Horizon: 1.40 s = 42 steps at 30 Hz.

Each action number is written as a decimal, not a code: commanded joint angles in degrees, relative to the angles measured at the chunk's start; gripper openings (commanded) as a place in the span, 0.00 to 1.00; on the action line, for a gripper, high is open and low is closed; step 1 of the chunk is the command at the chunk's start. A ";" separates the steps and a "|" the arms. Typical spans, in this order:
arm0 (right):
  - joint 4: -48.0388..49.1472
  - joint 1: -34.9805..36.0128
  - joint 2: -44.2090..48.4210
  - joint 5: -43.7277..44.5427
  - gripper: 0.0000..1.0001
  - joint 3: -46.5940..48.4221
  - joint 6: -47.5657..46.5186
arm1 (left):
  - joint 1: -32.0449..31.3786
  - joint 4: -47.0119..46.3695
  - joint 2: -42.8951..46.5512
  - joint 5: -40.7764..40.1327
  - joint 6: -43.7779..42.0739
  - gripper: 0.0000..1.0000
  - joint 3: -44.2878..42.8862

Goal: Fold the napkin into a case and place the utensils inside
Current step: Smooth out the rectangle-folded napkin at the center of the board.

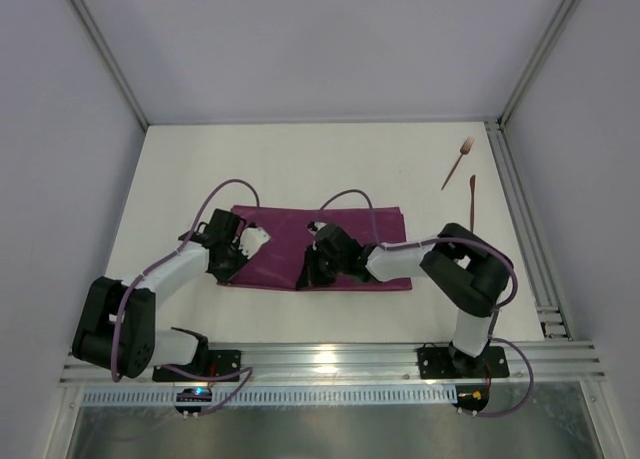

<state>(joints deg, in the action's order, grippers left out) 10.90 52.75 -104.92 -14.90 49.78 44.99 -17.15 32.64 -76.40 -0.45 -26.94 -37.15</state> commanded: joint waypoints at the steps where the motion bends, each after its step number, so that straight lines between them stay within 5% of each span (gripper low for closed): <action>1: -3.78 -0.89 4.71 2.94 0.03 -5.91 1.58 | 0.36 -2.14 -1.56 -3.94 -1.89 0.11 3.66; 15: -5.61 -16.61 24.74 2.68 0.03 -27.62 4.58 | 0.36 -2.50 -1.12 -3.16 -2.15 0.12 4.10; 24: -22.49 -11.98 34.70 0.83 0.03 -13.95 -9.92 | 0.36 0.05 1.42 -0.08 -1.01 0.15 2.52; 35: -7.03 -11.18 14.69 -1.37 0.03 -5.40 -3.51 | 0.45 4.36 6.79 0.27 1.54 0.22 0.05; 42: -6.59 -13.81 14.39 1.71 0.03 -12.33 -0.61 | 0.36 2.08 3.28 -2.62 0.84 0.22 2.86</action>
<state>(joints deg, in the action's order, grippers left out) 1.93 40.71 -92.77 -15.25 40.60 42.00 -17.08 35.40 -71.22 -1.89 -26.11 -35.59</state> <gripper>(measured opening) 0.031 0.218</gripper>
